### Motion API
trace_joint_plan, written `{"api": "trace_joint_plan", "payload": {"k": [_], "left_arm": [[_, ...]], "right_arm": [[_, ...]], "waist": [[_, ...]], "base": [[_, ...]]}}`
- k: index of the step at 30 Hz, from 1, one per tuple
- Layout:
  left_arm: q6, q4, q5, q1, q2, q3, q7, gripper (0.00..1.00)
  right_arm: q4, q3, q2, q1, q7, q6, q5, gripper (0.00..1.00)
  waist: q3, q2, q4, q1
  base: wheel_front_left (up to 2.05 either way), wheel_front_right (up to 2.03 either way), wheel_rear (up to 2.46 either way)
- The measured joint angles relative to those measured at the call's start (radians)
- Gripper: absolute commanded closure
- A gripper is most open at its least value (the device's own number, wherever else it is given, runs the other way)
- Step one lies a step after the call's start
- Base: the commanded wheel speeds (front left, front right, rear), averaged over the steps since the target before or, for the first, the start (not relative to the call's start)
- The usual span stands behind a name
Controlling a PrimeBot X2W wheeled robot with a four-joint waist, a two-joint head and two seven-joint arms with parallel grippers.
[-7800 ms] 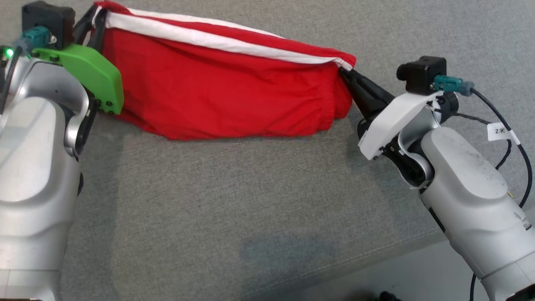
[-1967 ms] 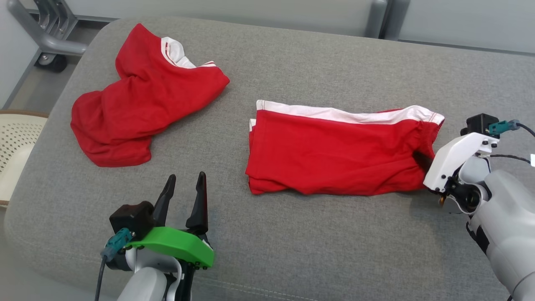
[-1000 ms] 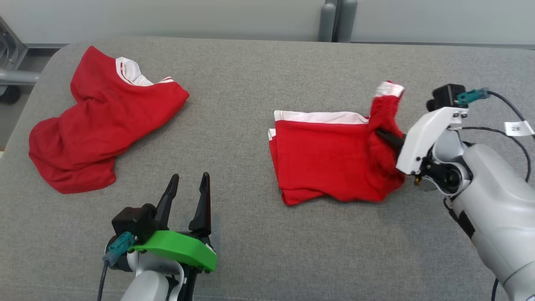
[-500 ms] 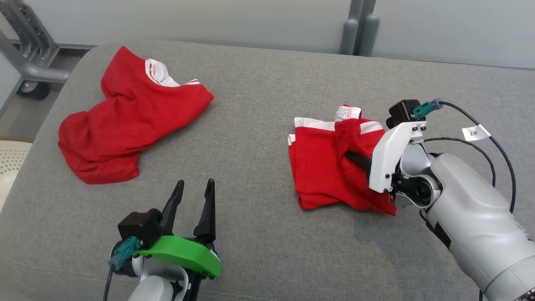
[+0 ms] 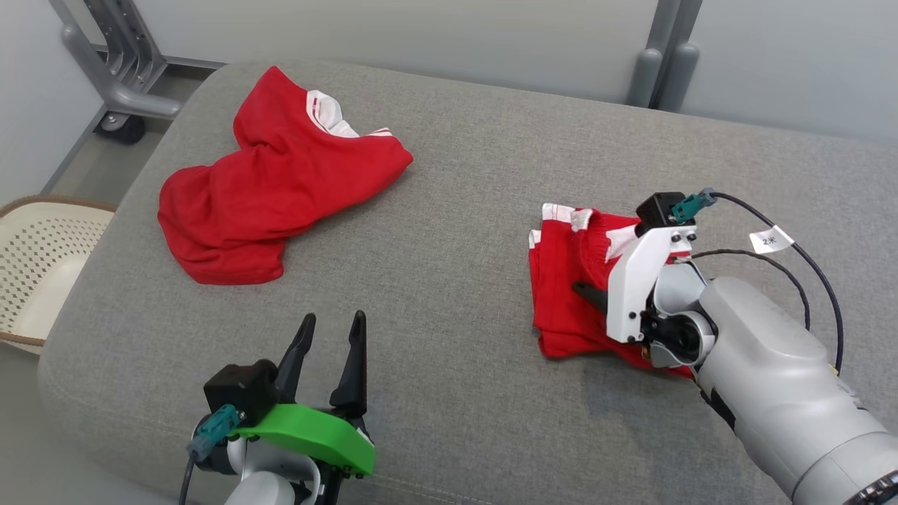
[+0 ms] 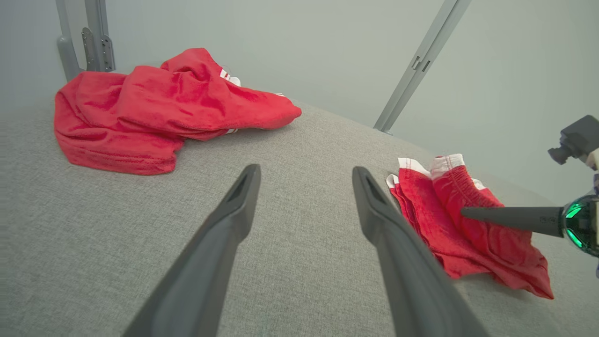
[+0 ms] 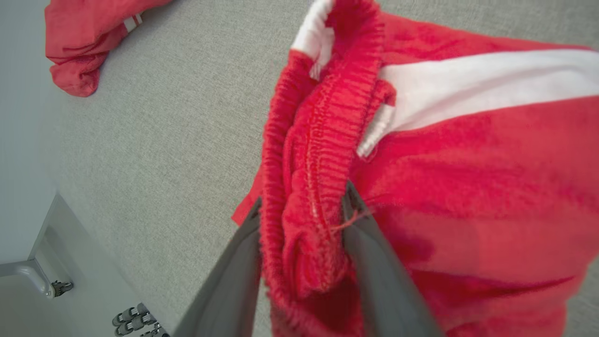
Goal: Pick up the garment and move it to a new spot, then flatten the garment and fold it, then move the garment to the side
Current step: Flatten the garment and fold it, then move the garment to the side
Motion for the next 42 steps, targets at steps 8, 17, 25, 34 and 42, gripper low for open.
{"api": "trace_joint_plan", "payload": {"k": [8,17,25,34,42], "left_arm": [[0.000,0.008,-0.007,0.006,0.000,0.011,0.000,0.00],[0.009,0.013,-0.008,0.044,0.000,0.029,0.000,0.00],[0.010,-0.015,0.005,0.061,0.009,0.047,0.000,0.00],[0.010,-0.060,0.032,0.064,0.009,0.043,0.000,0.00],[0.012,-0.095,0.056,0.061,0.009,0.022,0.009,0.00]], "right_arm": [[0.016,0.035,0.045,-0.036,-0.036,-0.004,-0.028,0.00],[-0.010,0.056,0.044,-0.072,-0.094,0.022,-0.058,0.00],[-0.011,-0.033,-0.059,-0.084,-0.163,0.024,-0.035,0.00],[0.038,-0.091,-0.104,0.008,-0.188,0.023,0.026,0.00],[0.066,-0.146,-0.091,0.063,-0.215,0.024,0.103,0.00]], "waist": [[-0.020,0.0000,0.010,0.0000],[-0.057,0.0000,-0.024,0.0000],[-0.081,0.0000,-0.076,0.0000],[-0.061,0.0000,-0.115,0.0000],[-0.008,0.0000,-0.106,0.0000]], "base": [[0.00,0.00,0.00],[0.00,0.00,0.00],[0.00,0.00,0.00],[0.00,0.00,0.00],[0.00,0.00,0.00]]}}
